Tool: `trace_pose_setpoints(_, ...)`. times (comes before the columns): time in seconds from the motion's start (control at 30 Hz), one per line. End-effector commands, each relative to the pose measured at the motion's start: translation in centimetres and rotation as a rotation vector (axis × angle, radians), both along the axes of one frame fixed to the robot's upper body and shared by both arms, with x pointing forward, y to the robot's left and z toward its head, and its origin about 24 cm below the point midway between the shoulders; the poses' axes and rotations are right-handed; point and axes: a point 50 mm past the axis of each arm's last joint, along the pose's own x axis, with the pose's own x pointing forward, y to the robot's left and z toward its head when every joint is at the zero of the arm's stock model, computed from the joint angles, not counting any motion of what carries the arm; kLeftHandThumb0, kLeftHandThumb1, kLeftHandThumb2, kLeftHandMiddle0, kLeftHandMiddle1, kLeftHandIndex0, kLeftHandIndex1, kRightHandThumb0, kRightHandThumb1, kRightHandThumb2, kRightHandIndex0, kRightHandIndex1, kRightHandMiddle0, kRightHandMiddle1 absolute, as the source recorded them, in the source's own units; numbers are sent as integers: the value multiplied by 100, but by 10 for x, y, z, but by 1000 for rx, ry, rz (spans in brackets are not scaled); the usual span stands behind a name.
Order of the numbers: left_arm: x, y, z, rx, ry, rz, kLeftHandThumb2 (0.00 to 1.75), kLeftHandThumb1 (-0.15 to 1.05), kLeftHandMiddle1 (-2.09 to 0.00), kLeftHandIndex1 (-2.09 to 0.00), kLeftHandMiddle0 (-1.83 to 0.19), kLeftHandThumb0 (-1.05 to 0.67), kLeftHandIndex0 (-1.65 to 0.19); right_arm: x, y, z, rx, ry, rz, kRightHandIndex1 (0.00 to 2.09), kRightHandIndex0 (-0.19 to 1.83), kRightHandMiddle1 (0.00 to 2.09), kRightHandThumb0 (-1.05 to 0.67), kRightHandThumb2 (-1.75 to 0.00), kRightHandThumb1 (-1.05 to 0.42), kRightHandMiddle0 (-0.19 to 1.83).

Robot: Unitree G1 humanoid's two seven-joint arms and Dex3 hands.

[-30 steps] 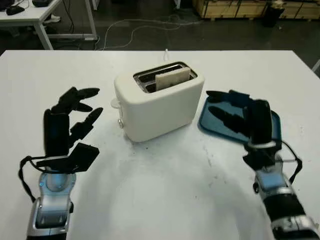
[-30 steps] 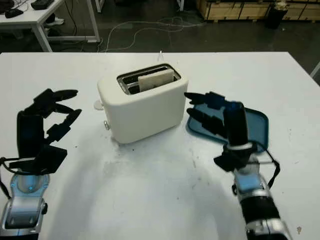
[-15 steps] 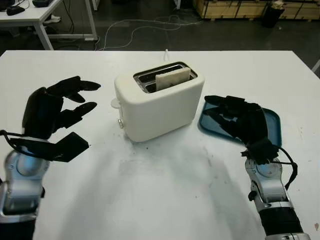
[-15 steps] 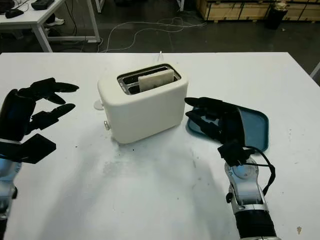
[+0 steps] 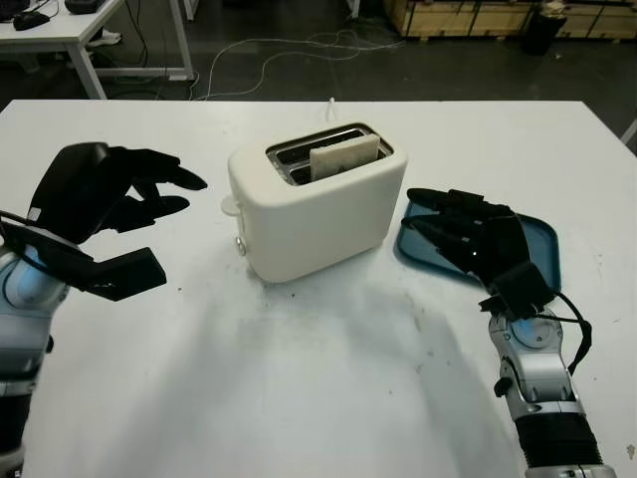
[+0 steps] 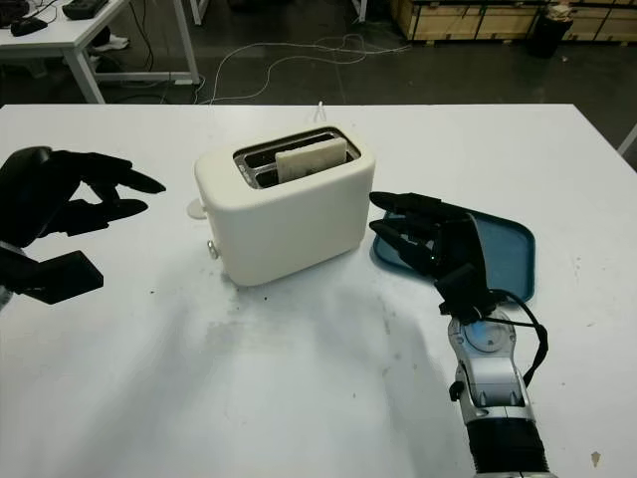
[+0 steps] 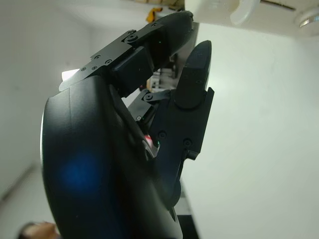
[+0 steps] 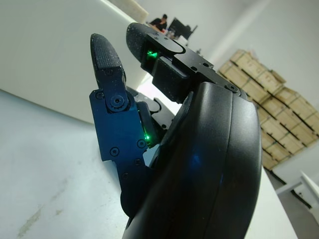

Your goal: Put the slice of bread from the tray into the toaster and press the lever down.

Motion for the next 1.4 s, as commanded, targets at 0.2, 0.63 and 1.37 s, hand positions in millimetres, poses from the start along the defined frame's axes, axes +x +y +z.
trace_pose_setpoints(0.2, 14, -4, 8, 110, -26, -33, 0, 91, -123, -12, -97, -32, -121, 1, 1, 2, -19, -13, -7, 32, 100, 1, -50, 0, -90, 99)
trace_pose_setpoints(0.63, 29, -11, 3, 159, -1, -36, 0, 85, -108, -9, -106, -33, -127, 0, 2, 1, -26, -8, 0, 30, 101, 0, -48, 0, -90, 99)
trace_pose_setpoints(1.37, 37, -22, 0, 240, 31, -78, 1, 83, -107, -6, -109, -31, -134, -1, 5, -2, -53, 14, 2, 28, 100, 0, -47, 0, -91, 99)
